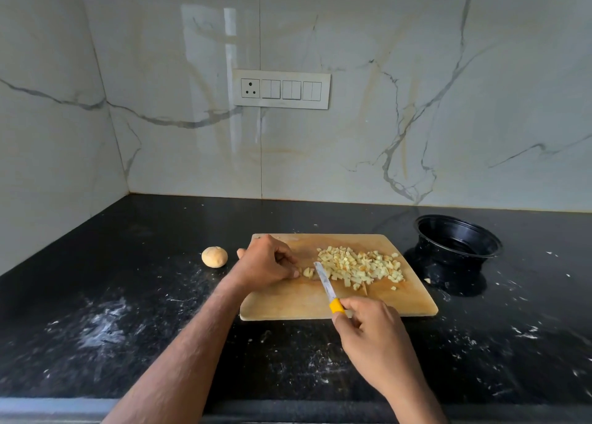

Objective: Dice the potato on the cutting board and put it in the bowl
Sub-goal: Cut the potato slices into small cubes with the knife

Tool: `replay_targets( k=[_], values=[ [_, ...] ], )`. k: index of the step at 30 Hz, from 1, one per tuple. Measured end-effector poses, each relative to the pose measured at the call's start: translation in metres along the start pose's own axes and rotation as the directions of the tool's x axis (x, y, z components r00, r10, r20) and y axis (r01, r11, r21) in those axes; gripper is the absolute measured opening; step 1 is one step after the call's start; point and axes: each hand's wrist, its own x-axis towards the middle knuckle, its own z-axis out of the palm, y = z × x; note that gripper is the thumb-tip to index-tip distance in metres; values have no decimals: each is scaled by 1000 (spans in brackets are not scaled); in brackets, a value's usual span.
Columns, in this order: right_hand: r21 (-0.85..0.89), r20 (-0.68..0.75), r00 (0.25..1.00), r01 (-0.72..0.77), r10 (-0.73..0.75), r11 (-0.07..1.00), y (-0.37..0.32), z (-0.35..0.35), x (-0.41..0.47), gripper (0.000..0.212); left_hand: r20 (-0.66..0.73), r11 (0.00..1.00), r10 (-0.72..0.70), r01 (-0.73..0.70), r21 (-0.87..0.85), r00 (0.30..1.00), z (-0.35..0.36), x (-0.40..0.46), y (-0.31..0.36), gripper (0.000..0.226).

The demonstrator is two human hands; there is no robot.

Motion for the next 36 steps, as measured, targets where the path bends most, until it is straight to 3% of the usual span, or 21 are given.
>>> replay_targets(
  k=[4,9,14,17,29,36],
  values=[
    [-188,-46,999,13,-22,982,-9,4,3,27,-17,998,-48,49,41,999,3,1,3,6],
    [-263,0,999,33,-34,964,-22,15,9,24,0,998,-7,7,61,1000,5,1,9,7],
    [-285,-31,999,19,-29,958,-22,22,5,29,-12,997,37,-36,61,999,6,3,5,5],
    [-277,-30,999,26,-36,961,-20,20,5,27,-45,990,6,0,143,999,12,2,8,24],
    [-271,-49,997,45,-60,962,-14,20,1,19,58,989,106,-112,99,993,2,-1,7,16],
    [-291,-61,991,95,-118,952,-15,23,5,17,27,992,20,-24,126,999,1,-1,6,22]
  ],
)
